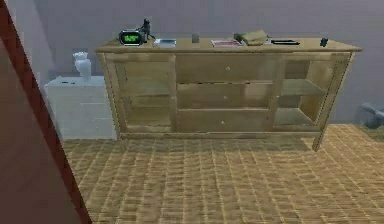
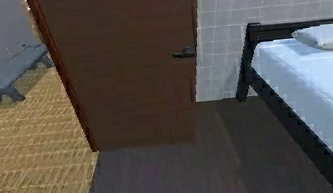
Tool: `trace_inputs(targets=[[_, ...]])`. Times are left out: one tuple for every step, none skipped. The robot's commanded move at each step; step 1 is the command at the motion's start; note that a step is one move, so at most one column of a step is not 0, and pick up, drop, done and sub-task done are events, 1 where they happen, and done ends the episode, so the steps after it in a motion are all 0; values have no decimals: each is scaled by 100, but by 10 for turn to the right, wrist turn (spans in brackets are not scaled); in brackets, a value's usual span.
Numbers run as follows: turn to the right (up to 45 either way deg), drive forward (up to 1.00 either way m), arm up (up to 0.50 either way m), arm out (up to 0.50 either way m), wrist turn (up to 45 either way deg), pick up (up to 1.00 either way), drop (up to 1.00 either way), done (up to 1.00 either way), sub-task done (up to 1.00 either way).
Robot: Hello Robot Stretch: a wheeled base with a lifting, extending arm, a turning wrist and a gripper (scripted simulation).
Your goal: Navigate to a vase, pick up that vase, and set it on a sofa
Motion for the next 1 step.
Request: trace_inputs(targets=[[0, 85, 0, 0, 0, 0, 0, 0, 0]])
